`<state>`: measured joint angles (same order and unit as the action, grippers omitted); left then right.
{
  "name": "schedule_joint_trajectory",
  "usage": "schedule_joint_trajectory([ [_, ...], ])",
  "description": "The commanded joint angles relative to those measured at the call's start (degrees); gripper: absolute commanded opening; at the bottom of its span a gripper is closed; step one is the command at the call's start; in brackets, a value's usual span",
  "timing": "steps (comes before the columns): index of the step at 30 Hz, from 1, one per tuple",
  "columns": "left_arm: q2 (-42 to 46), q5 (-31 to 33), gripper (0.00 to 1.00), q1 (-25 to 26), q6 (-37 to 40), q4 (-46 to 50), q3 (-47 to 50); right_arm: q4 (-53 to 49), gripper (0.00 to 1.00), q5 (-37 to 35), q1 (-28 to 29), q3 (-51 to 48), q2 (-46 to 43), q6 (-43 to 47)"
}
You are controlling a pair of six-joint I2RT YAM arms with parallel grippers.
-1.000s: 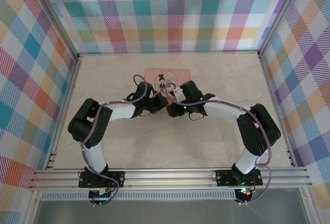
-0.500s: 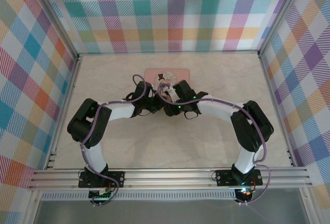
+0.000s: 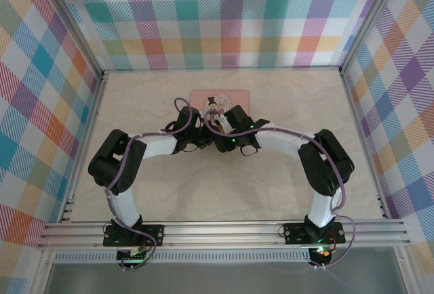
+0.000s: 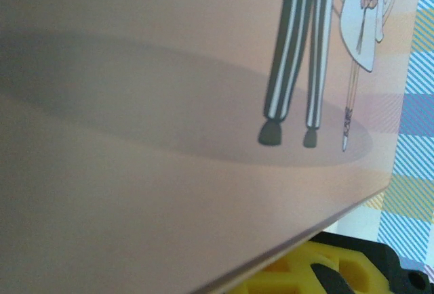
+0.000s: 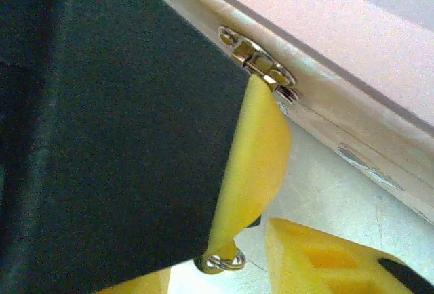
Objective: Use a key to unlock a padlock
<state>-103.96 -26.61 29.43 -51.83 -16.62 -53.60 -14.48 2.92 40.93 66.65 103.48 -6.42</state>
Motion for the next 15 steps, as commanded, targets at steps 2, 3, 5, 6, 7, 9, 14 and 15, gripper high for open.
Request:
schedule_joint_trajectory([
  [2, 2.51, -4.42, 0.01, -0.25, -2.57, -0.52, 0.02, -0.02, 0.26, -0.31, 0.38, 1.72, 0.32, 1.02],
  [3, 2.55, -4.41, 0.01, -0.25, -2.57, -0.51, 0.11, -0.09, 0.2, -0.11, 0.38, 1.78, 0.4, 1.04],
  [5, 2.73, -4.31, 0.01, -0.25, -2.53, -0.52, 0.25, 0.1, 0.04, 0.19, 0.34, 1.76, 0.41, 1.29],
  [6, 2.76, -4.24, 0.01, -0.25, -2.49, -0.45, 0.22, 0.11, 0.0, 0.48, 0.38, 1.74, 0.32, 1.53],
  [7, 2.86, -4.19, 0.01, -0.32, -2.42, -0.41, 0.3, 0.1, 0.0, 0.64, 0.38, 1.58, 0.32, 1.6],
  [9, 3.03, -3.83, 0.02, -0.34, -2.14, 0.15, 0.4, 0.39, 0.0, 1.25, 0.38, 1.19, 0.19, 1.75],
  [14, 3.98, -1.86, 0.29, -0.43, -1.54, 2.9, 1.04, 0.62, 0.0, 1.87, 0.38, 0.32, 0.51, 2.41],
  [15, 4.33, -1.35, 0.35, -0.55, -1.52, 3.66, 1.3, 0.86, 0.0, 2.19, 0.34, -0.06, 0.58, 2.9],
])
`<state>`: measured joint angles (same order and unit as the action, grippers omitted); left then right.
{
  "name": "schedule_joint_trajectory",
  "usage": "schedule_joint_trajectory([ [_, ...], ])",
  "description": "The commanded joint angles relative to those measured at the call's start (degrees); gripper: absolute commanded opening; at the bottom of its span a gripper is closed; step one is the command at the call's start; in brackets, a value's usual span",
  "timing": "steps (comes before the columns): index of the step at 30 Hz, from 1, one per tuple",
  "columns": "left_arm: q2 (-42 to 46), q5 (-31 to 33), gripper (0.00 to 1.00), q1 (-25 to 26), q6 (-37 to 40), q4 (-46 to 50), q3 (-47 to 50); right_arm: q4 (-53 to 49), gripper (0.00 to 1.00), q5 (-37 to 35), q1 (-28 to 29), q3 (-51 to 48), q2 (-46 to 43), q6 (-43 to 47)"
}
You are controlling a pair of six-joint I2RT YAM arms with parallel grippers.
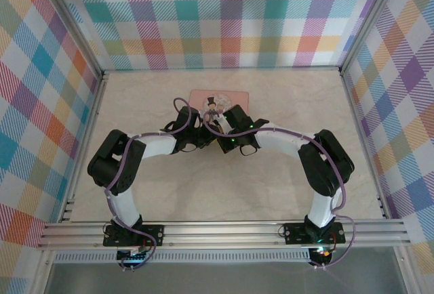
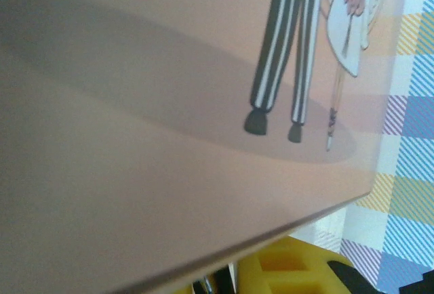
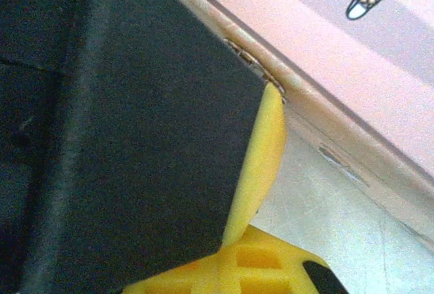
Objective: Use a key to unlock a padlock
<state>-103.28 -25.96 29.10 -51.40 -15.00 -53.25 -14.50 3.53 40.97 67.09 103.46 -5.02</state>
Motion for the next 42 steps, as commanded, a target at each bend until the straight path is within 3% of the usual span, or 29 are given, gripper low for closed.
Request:
schedule_joint_trajectory([
  [1, 4.23, -1.21, 0.39, -0.39, -1.82, 2.66, 1.41, 1.13, 0.0, 1.89, 0.34, -0.76, 0.69, 1.96],
  [9, 10.42, 1.88, 0.41, -3.53, -0.63, 5.75, 6.12, 2.73, 0.0, 2.54, 0.33, -2.01, 2.21, 6.41],
  [18, 15.52, 5.41, 0.43, -8.64, 3.05, 13.0, 4.2, 1.36, 0.0, 4.99, 0.25, -0.31, 2.96, 14.34],
  [24, 16.25, 10.11, 0.45, -12.14, 4.61, 16.88, 0.97, -2.9, 0.0, 6.23, 0.25, 3.88, 5.37, 12.14],
  [27, 16.1, 12.89, 0.47, -13.74, 4.98, 17.12, -0.21, -2.57, 0.0, 5.91, 0.49, 3.77, 5.69, 11.17],
  [29, 15.43, 14.44, 0.48, -14.57, 5.83, 17.7, -1.71, -2.84, 0.0, 1.8, 1.5, 4.2, 6.2, 11.17],
  [34, 12.11, 18.36, 0.5, -15.69, 9.08, 20.11, -7.34, -0.78, 0.0, 3.14, 2.77, 3.65, 5.57, 10.2],
  [42, 5.21, 15.52, 0.48, -16.04, 10.79, 19.97, -13.22, -0.4, 0.0, -0.69, 2.89, 3.2, 4.77, 13.32],
])
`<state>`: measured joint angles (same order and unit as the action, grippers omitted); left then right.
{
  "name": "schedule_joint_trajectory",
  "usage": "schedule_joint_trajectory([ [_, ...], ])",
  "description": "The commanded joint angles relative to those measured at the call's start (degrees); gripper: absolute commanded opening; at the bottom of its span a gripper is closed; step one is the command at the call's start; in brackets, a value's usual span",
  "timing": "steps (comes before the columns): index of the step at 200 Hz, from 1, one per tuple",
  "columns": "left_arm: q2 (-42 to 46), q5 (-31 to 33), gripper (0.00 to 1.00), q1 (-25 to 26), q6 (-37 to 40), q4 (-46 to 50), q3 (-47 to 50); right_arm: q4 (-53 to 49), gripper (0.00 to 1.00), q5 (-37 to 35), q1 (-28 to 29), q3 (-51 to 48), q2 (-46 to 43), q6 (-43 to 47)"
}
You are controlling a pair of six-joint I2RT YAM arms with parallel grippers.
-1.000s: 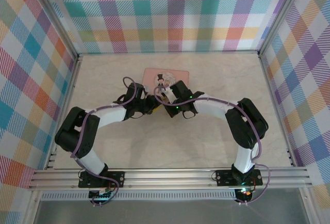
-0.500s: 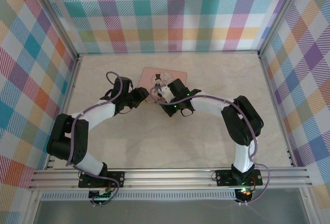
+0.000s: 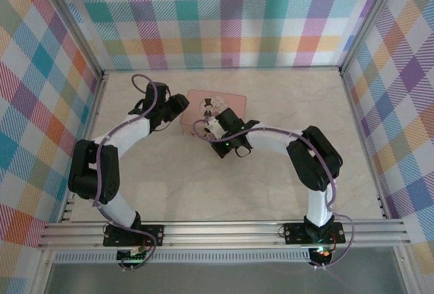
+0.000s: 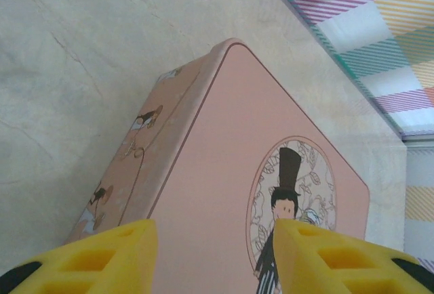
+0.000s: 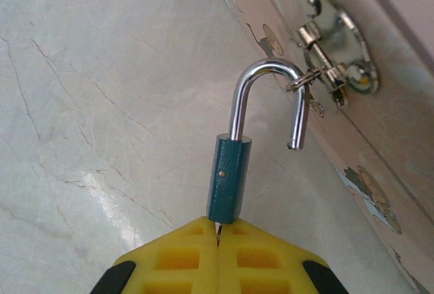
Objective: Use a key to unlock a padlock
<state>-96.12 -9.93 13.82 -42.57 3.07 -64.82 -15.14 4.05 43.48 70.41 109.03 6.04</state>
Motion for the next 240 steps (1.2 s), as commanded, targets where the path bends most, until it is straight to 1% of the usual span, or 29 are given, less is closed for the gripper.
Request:
schedule_joint_trajectory([
  [1, -2.67, -0.74, 0.48, -0.82, 2.13, 2.07, -2.09, 0.41, 0.0, -1.46, 0.37, -0.38, -1.09, 2.83],
  [66, -6.55, -2.41, 0.48, -0.84, 2.85, 1.59, -3.21, 1.39, 0.0, -1.3, 0.34, -1.76, -2.2, 4.77],
  [81, -7.49, -3.34, 0.45, -0.89, 2.76, 1.15, -3.39, 2.16, 0.0, -1.15, 0.37, -2.11, -2.5, 4.98],
  [104, -8.45, -3.86, 0.44, -0.9, 2.82, 0.91, -3.47, 2.22, 0.0, -1.76, 0.37, -2.29, -2.38, 6.03],
  [207, -8.41, -4.12, 0.44, -0.9, 3.2, 1.24, -3.39, 2.17, 0.0, -4.55, 0.37, -3.39, -4.03, 12.0],
  [240, -8.43, -4.22, 0.44, -0.9, 3.22, 1.21, -3.44, 3.04, 0.0, -6.86, 0.37, -4.38, -4.58, 16.15],
])
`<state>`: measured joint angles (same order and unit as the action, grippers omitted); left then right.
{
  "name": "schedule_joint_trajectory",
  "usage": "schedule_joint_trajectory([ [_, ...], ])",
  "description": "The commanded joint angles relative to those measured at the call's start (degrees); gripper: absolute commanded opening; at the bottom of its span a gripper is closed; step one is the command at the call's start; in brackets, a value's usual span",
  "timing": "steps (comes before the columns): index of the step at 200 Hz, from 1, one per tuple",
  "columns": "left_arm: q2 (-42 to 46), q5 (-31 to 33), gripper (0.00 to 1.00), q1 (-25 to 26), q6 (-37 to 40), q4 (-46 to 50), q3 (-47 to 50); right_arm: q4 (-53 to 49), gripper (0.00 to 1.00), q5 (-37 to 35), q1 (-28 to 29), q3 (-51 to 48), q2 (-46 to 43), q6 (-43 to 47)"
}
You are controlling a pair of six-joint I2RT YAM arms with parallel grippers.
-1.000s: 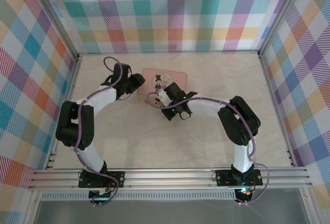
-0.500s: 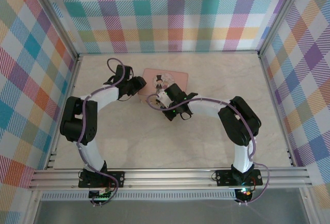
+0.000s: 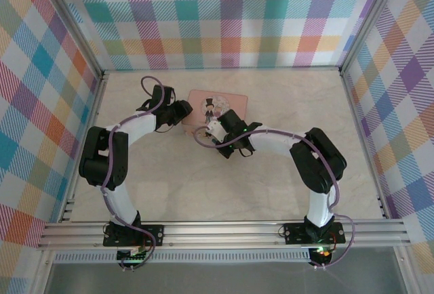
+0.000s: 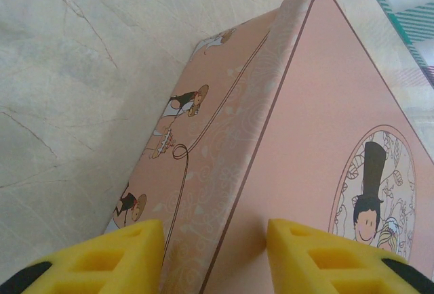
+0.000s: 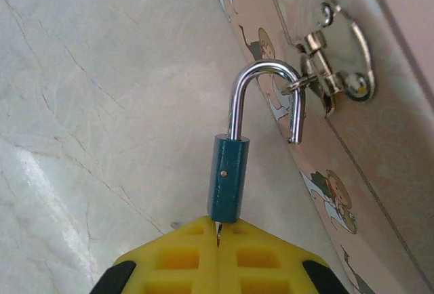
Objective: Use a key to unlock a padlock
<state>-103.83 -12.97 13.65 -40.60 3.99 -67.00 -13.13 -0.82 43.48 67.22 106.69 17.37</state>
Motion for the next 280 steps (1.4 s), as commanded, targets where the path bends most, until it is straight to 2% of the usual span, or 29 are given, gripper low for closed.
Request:
schedule_joint_trajectory([
  [1, -0.74, -1.18, 0.44, -0.68, 1.28, 0.31, -1.27, 1.06, 0.0, -2.12, 0.37, -1.25, -2.21, 4.98],
  [129, -1.33, -2.49, 0.44, -0.64, 0.97, 0.25, -2.08, 3.54, 0.0, -2.94, 0.89, -2.77, -3.76, 13.69],
  [280, -1.81, -3.74, 0.43, -0.38, 0.27, -0.3, -1.99, 7.39, 0.0, -4.97, 1.78, -2.8, -2.98, 17.05],
])
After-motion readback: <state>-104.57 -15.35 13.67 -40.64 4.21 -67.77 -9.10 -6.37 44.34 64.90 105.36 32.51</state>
